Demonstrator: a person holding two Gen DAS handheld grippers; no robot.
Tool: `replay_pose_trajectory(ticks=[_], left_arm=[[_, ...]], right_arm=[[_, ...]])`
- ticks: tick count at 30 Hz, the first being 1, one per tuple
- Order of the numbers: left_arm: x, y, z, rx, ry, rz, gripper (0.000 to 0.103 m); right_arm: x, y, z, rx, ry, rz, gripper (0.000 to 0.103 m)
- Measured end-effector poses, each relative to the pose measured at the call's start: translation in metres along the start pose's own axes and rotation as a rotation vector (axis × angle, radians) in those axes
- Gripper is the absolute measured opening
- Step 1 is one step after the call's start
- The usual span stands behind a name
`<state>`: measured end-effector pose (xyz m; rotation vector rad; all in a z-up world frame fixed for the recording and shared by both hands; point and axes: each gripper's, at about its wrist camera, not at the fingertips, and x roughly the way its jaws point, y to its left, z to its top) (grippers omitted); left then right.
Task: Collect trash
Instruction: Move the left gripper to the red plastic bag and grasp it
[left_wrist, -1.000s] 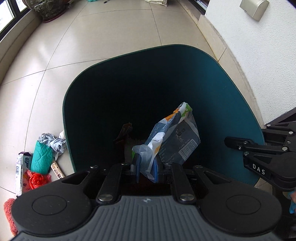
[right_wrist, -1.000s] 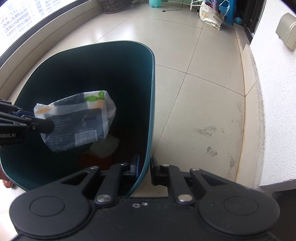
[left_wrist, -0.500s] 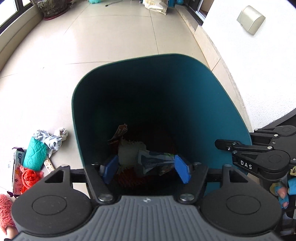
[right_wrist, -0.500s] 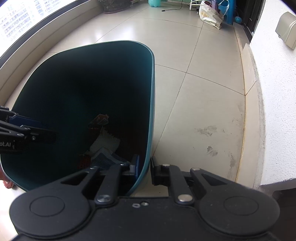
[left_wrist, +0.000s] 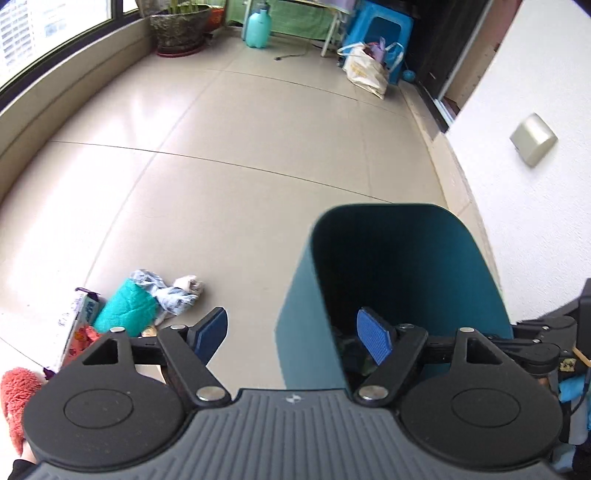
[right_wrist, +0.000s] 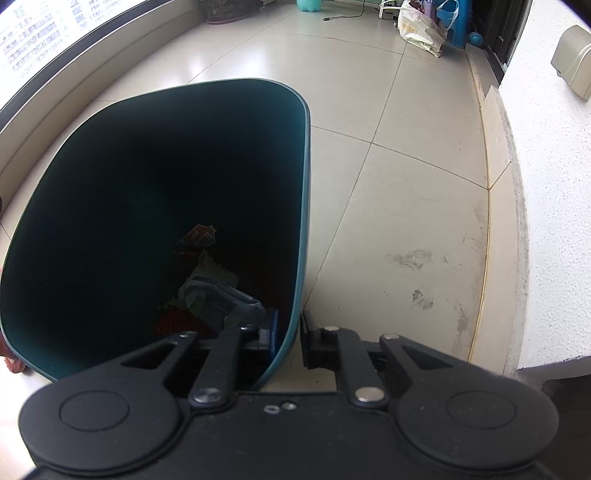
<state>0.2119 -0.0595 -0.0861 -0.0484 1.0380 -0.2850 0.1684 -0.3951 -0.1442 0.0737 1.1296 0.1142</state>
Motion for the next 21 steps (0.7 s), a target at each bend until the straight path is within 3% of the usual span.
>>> replay_pose_trajectory(ticks=[5, 13, 17, 21], left_arm=[[0.020, 0.062, 0.007, -0.097, 0.027, 0.129, 0.081], [0.096, 0.159, -0.024, -0.238, 0.201, 0.331, 0.081], [0.132, 0.200, -0.048, -0.327, 0.297, 0.376, 0.081], [0.164, 0.221, -0.061, -0.357, 0.337, 0.394, 0.081]], right_arm=[[0.000, -0.001, 0.001, 0.003, 0.003, 0.002, 0.012], [0.001, -0.001, 0.001, 0.001, 0.006, 0.001, 0.012], [0.001, -0.001, 0.001, 0.000, 0.007, 0.000, 0.011], [0.002, -0.001, 0.000, -0.004, 0.009, 0.002, 0.012]])
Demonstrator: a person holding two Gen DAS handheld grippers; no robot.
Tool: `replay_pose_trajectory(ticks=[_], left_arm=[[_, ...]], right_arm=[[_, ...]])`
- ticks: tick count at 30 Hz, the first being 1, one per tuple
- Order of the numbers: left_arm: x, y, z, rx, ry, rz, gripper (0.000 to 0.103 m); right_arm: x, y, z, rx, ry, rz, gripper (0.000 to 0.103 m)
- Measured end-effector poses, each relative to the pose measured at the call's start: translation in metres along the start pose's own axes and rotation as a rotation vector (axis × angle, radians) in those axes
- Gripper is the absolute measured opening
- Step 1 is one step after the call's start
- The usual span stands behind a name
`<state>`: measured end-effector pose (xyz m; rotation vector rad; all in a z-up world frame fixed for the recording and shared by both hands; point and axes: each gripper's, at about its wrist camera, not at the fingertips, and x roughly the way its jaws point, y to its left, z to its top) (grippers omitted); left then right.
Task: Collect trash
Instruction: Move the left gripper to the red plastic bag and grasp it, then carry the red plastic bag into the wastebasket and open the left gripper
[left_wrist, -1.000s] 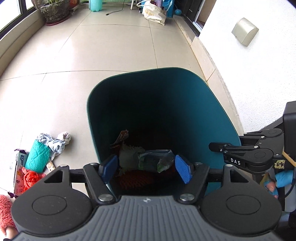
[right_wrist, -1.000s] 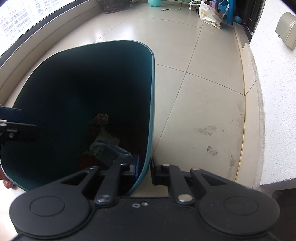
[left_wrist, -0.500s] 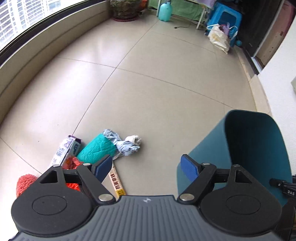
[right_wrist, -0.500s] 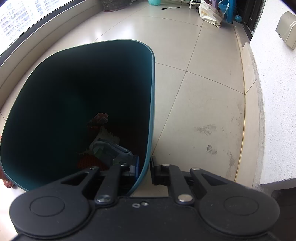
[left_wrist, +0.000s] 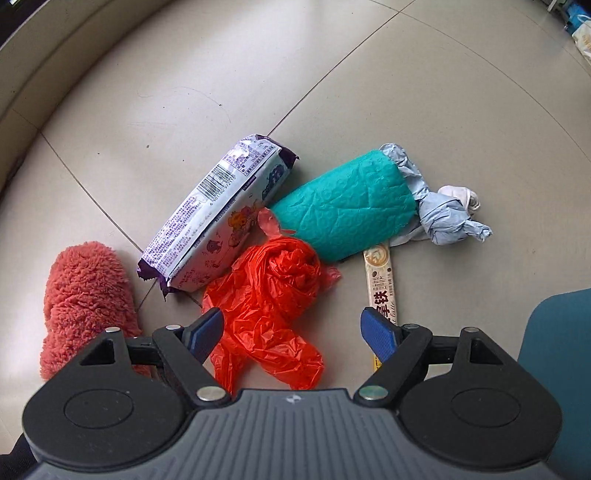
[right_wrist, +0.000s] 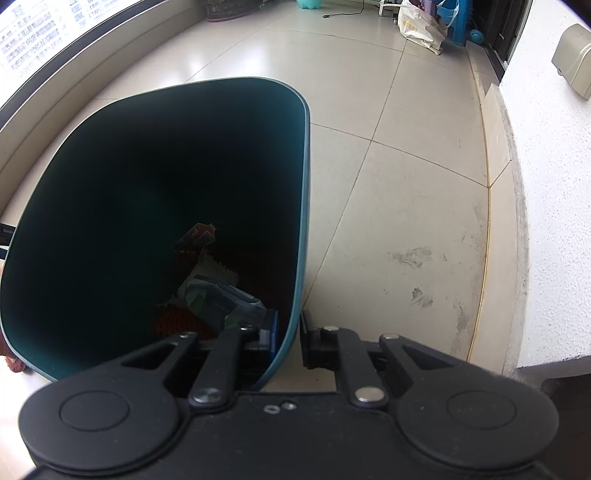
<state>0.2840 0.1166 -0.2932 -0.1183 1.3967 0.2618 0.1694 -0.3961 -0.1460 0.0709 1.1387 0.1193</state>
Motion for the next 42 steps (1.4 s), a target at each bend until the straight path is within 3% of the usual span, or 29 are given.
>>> replay_pose_trajectory(ticks=[5, 14, 16, 17, 22, 27, 34, 37, 42], left_arm=[[0.043, -0.008, 0.003, 0.072, 0.036, 0.092, 0.081], [0.091, -0.009, 0.007, 0.091, 0.089, 0.105, 0.080], [0.090, -0.008, 0.005, 0.093, 0.072, 0.087, 0.067], [0.089, -0.007, 0.005, 0.090, 0.071, 0.076, 0.055], [0.074, -0.004, 0.002, 0.055, 0.039, 0.071, 0.051], [0.038, -0.001, -0.003, -0.005, 0.026, 0.033, 0.050], [-0.046, -0.030, -0.011, 0.017, -0.041, -0.048, 0.050], [-0.091, -0.047, -0.016, 0.039, -0.060, -0.132, 0.050], [-0.179, -0.097, -0.032, 0.183, -0.146, -0.290, 0.050]], right_arm=[[0.005, 0.001, 0.001, -0.011, 0.013, -0.003, 0.012], [0.015, 0.002, 0.004, -0.016, 0.045, -0.005, 0.012], [0.016, 0.002, 0.005, -0.019, 0.050, -0.008, 0.012], [0.017, 0.003, 0.006, -0.019, 0.054, -0.011, 0.011], [0.020, 0.006, 0.006, -0.018, 0.054, -0.019, 0.011], [0.018, 0.004, 0.003, -0.003, 0.037, -0.006, 0.011], [0.014, 0.002, 0.000, 0.007, 0.019, -0.010, 0.011], [0.011, 0.001, -0.001, 0.012, 0.017, -0.016, 0.010], [0.006, -0.003, -0.001, 0.029, 0.001, -0.007, 0.009]])
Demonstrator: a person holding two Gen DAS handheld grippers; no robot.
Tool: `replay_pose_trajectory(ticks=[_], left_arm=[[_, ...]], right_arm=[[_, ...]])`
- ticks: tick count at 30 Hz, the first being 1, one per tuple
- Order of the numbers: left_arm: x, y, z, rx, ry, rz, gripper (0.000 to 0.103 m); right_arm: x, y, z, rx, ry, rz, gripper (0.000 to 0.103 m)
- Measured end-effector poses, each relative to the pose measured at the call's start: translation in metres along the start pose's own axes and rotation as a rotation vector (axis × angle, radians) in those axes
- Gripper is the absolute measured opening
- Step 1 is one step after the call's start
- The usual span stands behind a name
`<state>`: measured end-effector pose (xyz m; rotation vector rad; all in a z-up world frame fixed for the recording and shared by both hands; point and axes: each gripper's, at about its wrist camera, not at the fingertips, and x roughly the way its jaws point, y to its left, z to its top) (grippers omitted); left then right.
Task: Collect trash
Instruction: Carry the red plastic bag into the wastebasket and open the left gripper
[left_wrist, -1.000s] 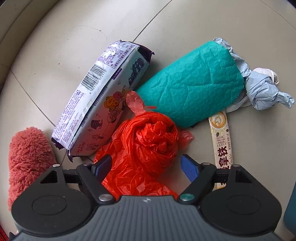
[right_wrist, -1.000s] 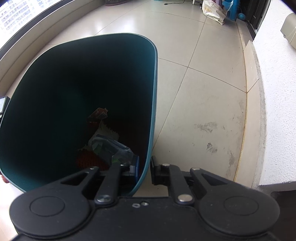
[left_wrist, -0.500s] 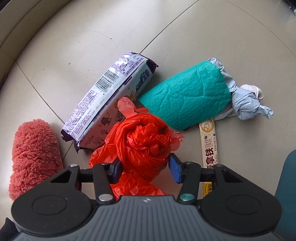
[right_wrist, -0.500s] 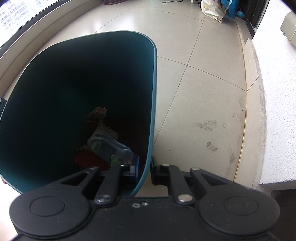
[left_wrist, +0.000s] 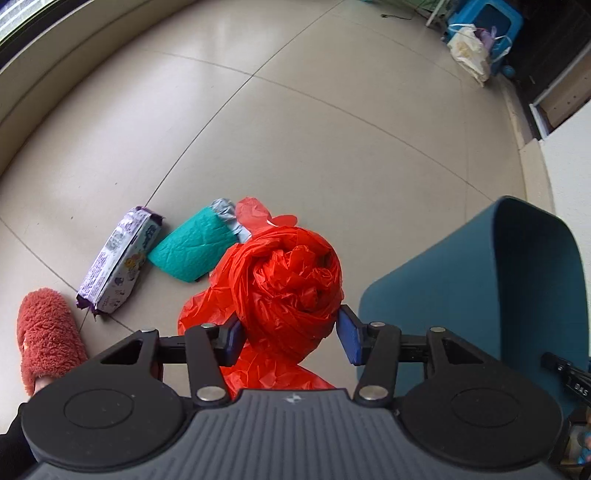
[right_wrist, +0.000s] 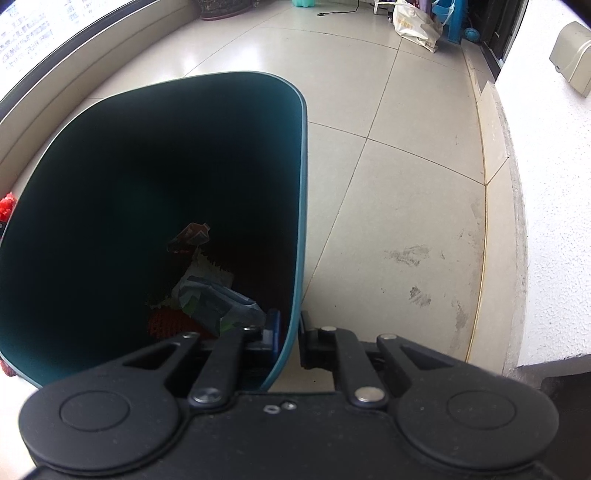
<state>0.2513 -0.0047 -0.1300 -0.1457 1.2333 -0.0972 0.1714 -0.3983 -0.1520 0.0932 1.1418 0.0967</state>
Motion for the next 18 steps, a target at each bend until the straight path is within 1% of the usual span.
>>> replay_pose_trajectory(ticks=[1, 2, 4, 7, 10, 11, 13, 14, 18], left_arm=[[-0.019, -0.020, 0.001, 0.037, -0.028, -0.035, 0.050], [-0.031, -0.032, 0.003, 0.057, -0.044, -0.056, 0.050], [-0.065, -0.067, 0.007, 0.107, -0.108, -0.112, 0.050], [-0.104, -0.106, 0.014, 0.154, -0.183, -0.189, 0.050], [-0.124, -0.140, 0.019, 0.205, -0.224, -0.232, 0.050], [-0.126, -0.156, 0.020, 0.236, -0.234, -0.240, 0.051], [-0.119, -0.178, 0.020, 0.274, -0.225, -0.235, 0.051], [-0.112, -0.188, 0.020, 0.289, -0.213, -0.237, 0.051], [-0.069, -0.221, 0.020, 0.327, -0.154, -0.185, 0.051]], right_arm=[[0.000, -0.002, 0.000, 0.010, -0.001, 0.007, 0.009], [-0.001, -0.004, 0.000, 0.018, -0.002, 0.013, 0.009], [-0.001, -0.006, 0.000, 0.023, -0.004, 0.017, 0.010], [-0.001, -0.009, 0.000, 0.024, -0.006, 0.017, 0.009], [-0.002, -0.010, 0.000, 0.024, -0.007, 0.019, 0.010], [-0.002, -0.011, 0.000, 0.025, -0.008, 0.020, 0.010], [-0.006, -0.011, -0.001, 0.021, -0.015, 0.023, 0.010], [-0.008, -0.010, -0.001, 0.021, -0.019, 0.027, 0.011], [-0.014, -0.012, -0.004, 0.021, -0.034, 0.043, 0.012]])
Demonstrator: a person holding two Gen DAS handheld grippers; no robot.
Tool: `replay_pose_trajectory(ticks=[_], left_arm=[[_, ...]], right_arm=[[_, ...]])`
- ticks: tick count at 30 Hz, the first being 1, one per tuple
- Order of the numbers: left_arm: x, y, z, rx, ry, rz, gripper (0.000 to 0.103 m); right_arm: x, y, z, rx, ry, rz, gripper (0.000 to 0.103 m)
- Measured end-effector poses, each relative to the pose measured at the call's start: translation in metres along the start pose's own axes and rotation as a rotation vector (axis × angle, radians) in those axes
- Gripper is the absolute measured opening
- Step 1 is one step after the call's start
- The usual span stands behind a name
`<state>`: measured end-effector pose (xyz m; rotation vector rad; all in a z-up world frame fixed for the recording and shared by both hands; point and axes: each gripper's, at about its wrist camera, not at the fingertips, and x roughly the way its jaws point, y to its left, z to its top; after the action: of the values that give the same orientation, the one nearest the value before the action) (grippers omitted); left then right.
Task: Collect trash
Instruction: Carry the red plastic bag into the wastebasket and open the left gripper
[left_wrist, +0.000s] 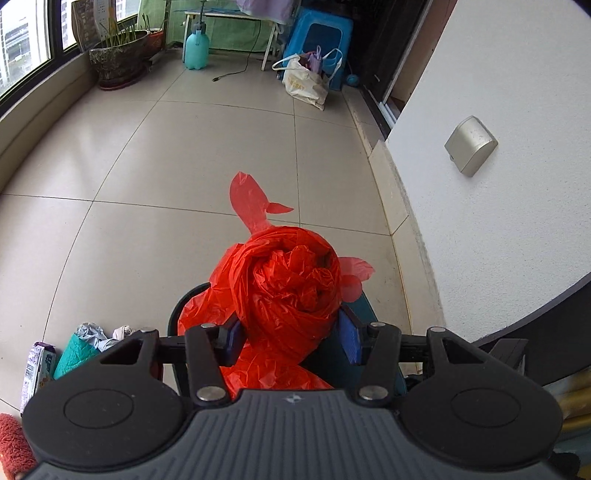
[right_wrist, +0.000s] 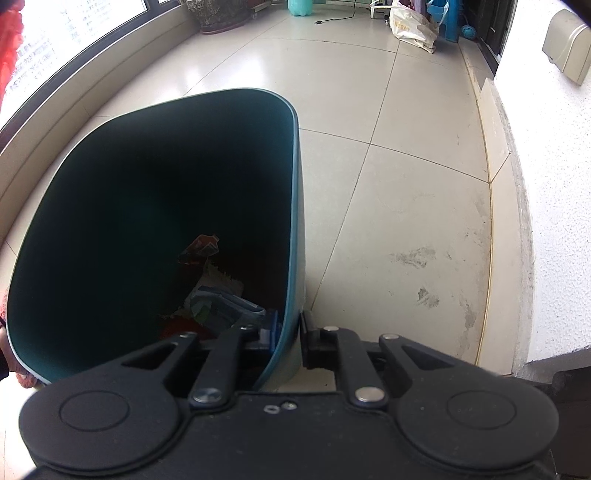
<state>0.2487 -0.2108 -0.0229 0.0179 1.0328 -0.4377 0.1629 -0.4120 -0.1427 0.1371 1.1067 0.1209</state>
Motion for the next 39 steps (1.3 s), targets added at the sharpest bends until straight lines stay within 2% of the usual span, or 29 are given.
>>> replay_pose_trajectory(ticks=[2, 5, 10, 17, 19, 21, 22, 30, 35, 39], left_arm=[[0.025, -0.004, -0.004, 0.001, 0.047, -0.009, 0.051], [0.057, -0.012, -0.010, 0.025, 0.075, 0.037, 0.051], [0.118, -0.007, -0.026, 0.032, 0.228, 0.080, 0.051], [0.155, -0.004, -0.045, 0.044, 0.333, 0.097, 0.052], [0.158, -0.005, -0.049, 0.050, 0.343, 0.097, 0.056], [0.158, -0.006, -0.051, 0.048, 0.342, 0.091, 0.070], [0.157, -0.005, -0.052, 0.037, 0.339, 0.072, 0.071], [0.120, 0.000, -0.055, 0.021, 0.277, 0.013, 0.072], [0.078, 0.008, -0.055, 0.030, 0.183, 0.022, 0.072], [0.037, 0.053, -0.049, -0.023, 0.106, 0.053, 0.080]], right_arm=[[-0.001, -0.002, 0.000, 0.001, -0.002, 0.005, 0.012], [0.000, -0.004, -0.001, -0.001, -0.005, 0.010, 0.013], [0.000, -0.009, -0.002, -0.003, -0.011, 0.023, 0.013], [-0.004, -0.011, -0.006, -0.003, -0.015, 0.033, 0.014], [-0.004, -0.012, -0.007, -0.001, -0.015, 0.035, 0.014], [-0.004, -0.013, -0.007, -0.001, -0.015, 0.035, 0.014], [-0.004, -0.013, -0.007, -0.001, -0.015, 0.035, 0.014], [-0.001, -0.008, -0.007, -0.002, -0.013, 0.028, 0.014], [-0.001, -0.005, -0.006, -0.003, -0.012, 0.024, 0.014], [-0.002, -0.002, -0.005, -0.005, -0.013, 0.018, 0.014]])
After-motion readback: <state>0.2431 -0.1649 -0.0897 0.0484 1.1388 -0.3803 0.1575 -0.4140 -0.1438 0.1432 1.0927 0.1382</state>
